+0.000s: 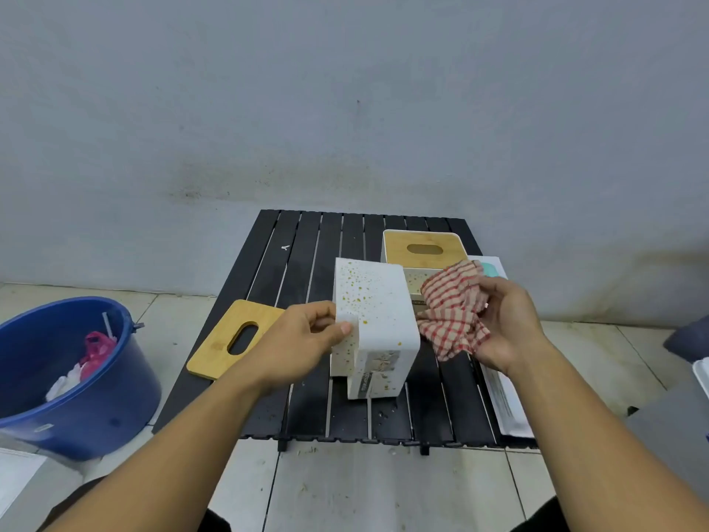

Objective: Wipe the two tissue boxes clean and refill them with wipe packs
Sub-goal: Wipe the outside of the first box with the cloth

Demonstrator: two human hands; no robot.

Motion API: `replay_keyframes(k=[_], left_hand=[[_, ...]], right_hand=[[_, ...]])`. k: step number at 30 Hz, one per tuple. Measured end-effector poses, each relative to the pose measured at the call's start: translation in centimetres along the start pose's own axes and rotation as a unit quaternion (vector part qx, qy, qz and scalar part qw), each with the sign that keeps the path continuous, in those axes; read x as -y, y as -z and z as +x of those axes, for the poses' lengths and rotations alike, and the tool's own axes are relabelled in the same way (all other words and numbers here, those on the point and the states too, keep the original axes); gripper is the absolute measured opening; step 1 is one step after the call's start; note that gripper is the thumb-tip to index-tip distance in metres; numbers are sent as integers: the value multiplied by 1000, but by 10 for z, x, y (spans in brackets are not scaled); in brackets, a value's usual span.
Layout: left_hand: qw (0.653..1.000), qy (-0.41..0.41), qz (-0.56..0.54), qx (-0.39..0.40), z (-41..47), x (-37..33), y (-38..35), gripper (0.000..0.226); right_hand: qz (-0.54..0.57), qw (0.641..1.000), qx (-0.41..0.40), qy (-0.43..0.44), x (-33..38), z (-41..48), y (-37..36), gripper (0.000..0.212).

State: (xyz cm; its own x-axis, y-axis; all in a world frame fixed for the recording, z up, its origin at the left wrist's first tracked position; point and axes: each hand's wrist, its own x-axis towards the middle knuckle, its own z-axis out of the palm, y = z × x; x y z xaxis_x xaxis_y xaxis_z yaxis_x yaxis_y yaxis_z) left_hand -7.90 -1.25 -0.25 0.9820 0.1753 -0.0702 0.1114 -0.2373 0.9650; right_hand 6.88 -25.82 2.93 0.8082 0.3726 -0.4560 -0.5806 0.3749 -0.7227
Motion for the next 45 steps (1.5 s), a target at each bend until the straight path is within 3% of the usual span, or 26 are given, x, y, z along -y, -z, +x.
replay_keyframes(k=[2, 4, 6, 8, 12, 16, 20, 25, 27, 32, 37, 39, 42, 44, 45], left_hand=[[1000, 18, 7, 19, 3, 0, 0, 23], [999, 23, 32, 34, 5, 0, 0, 26], [997, 22, 58, 42, 7, 3, 1, 25], [996, 23, 82, 39, 8, 5, 1, 22], [993, 9, 116, 24, 12, 6, 4, 18], [990, 11, 137, 41, 14, 4, 7, 19], [988, 2, 145, 47, 17, 3, 9, 18], [987, -8, 156, 32, 16, 4, 7, 18], [987, -12, 159, 28, 15, 5, 6, 23], [987, -12, 161, 18, 15, 8, 5, 30], [981, -28, 193, 14, 11, 5, 6, 22], [983, -25, 183, 18, 12, 5, 5, 21], [986, -17, 165, 17, 12, 4, 1, 30], [988, -13, 153, 17, 10, 2, 0, 21], [989, -10, 147, 21, 8, -1, -1, 16]], right_hand=[[5, 999, 33, 26, -1, -4, -9, 36], [-122, 982, 3, 142, -7, -8, -24, 23], [-312, 907, -57, 277, -14, -12, -42, 25], [-448, 825, -56, 341, -25, -12, -57, 23], [-614, 701, -11, 363, -47, 6, -69, 24], [-666, 677, 10, 313, -34, 16, -84, 30], [-729, 623, 29, 284, -23, 33, -106, 31], [-793, 527, 123, 279, -30, 35, -124, 44], [-787, 515, 172, 293, -36, 28, -122, 50], [-766, 514, 234, 306, -46, -5, -102, 49], [-731, 557, 279, 276, -42, -43, -76, 43], [-689, 612, 295, 253, -32, -58, -70, 31], [-566, 747, 249, 243, -9, -68, -75, 25], [-449, 841, 224, 204, 3, -62, -83, 23], [-422, 863, 202, 191, 5, -57, -88, 22]])
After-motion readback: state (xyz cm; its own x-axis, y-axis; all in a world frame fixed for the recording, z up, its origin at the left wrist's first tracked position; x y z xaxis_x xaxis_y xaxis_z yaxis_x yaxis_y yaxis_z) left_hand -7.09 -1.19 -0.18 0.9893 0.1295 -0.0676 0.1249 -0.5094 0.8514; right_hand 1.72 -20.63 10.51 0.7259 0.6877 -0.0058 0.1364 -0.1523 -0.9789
